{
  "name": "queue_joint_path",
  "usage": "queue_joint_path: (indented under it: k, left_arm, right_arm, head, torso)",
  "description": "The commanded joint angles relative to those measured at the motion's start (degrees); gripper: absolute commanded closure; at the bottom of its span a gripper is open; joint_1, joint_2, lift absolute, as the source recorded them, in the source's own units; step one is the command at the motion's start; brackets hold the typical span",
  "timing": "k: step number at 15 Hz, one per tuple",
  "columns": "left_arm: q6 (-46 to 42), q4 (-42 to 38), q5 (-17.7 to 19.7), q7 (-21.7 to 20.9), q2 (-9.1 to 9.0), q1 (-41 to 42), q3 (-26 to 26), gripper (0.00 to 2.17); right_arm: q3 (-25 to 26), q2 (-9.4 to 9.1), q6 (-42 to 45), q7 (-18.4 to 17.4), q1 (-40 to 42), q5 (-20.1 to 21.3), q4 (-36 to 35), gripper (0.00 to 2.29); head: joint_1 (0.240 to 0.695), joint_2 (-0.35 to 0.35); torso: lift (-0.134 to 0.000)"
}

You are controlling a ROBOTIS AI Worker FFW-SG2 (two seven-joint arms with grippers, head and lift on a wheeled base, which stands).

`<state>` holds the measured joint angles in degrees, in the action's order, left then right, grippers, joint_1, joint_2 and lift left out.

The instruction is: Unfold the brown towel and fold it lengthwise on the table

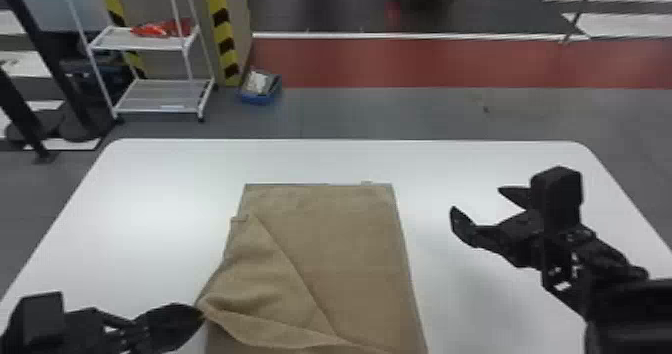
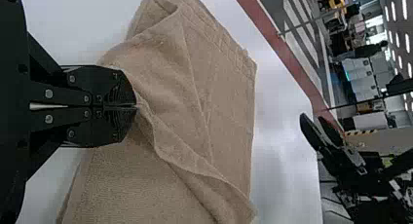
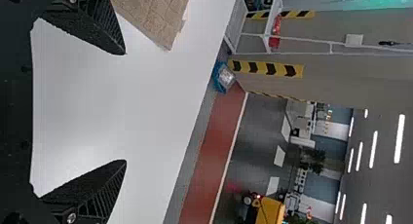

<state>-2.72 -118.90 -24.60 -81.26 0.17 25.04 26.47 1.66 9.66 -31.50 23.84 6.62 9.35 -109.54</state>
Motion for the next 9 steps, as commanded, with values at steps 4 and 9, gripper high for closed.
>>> queue_joint_path:
  k: [4,9]
  left_arm:
    - [0.22,0.51,-0.80,-0.31,-0.32,-0.61,-1.77,1.39]
    - [1.28,3.06,-2.56,-0.40,-0.32,-3.51,-5.11,1.39]
  right_arm:
    - [-8.78,-1.92,-1.86,-0.02,-14.70,-0.39,16.72,0.09]
    - [-11.15,-6.49,3.94,-0.02,-22.17,-2.67,31.66,0.10]
  head:
    - [0.695,0.045]
    - [0.695,0.089]
  torso:
    - [-0.117]
    - [-0.117]
